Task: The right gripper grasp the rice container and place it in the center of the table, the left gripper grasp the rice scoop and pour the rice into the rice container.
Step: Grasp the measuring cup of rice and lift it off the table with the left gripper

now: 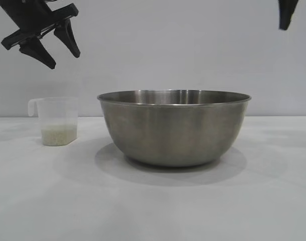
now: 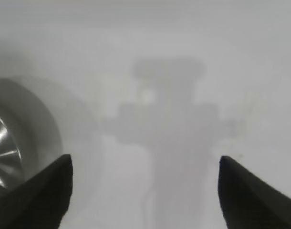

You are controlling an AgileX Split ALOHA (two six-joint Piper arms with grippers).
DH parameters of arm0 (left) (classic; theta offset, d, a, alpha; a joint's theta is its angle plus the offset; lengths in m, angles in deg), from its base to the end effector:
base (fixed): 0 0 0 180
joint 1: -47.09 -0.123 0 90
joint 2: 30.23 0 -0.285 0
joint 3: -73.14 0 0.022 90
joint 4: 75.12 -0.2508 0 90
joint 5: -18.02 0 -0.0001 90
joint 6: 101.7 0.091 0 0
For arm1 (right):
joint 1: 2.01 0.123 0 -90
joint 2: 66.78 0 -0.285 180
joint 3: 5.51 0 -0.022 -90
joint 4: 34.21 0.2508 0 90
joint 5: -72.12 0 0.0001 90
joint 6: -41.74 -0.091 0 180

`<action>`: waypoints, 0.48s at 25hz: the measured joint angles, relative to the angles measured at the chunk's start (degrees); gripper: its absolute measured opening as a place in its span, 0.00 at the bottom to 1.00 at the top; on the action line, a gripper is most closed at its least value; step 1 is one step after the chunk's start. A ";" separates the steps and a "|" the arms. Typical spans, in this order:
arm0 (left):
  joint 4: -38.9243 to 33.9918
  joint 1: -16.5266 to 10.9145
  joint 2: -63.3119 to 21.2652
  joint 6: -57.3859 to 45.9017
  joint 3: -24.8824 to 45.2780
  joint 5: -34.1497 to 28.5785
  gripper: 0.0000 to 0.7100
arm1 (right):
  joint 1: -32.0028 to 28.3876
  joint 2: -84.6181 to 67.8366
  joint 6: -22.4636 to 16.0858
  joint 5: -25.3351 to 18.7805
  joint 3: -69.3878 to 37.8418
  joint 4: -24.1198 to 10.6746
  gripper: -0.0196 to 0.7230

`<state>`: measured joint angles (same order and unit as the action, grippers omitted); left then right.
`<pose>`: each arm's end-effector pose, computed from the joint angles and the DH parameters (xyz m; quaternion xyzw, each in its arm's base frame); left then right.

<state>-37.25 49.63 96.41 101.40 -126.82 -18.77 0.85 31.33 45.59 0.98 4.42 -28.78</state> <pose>0.4721 -0.0545 0.2386 0.0181 0.9171 -0.2088 0.3392 0.3214 0.0242 0.3503 -0.0505 0.9814 0.0453 0.1797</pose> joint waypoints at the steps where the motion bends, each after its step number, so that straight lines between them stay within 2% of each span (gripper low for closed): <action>1: 0.00 0.00 0.00 0.00 0.00 0.11 0.56 | 0.00 -2.42 0.00 0.00 -2.08 0.00 0.79; 12: 0.00 0.00 0.00 0.00 0.00 0.83 0.56 | 0.00 -29.90 -2.44 -0.23 -30.26 -1.93 0.79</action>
<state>-37.25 49.63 96.41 101.40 -126.82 -17.94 0.85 1.43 43.15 0.75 -25.84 -30.70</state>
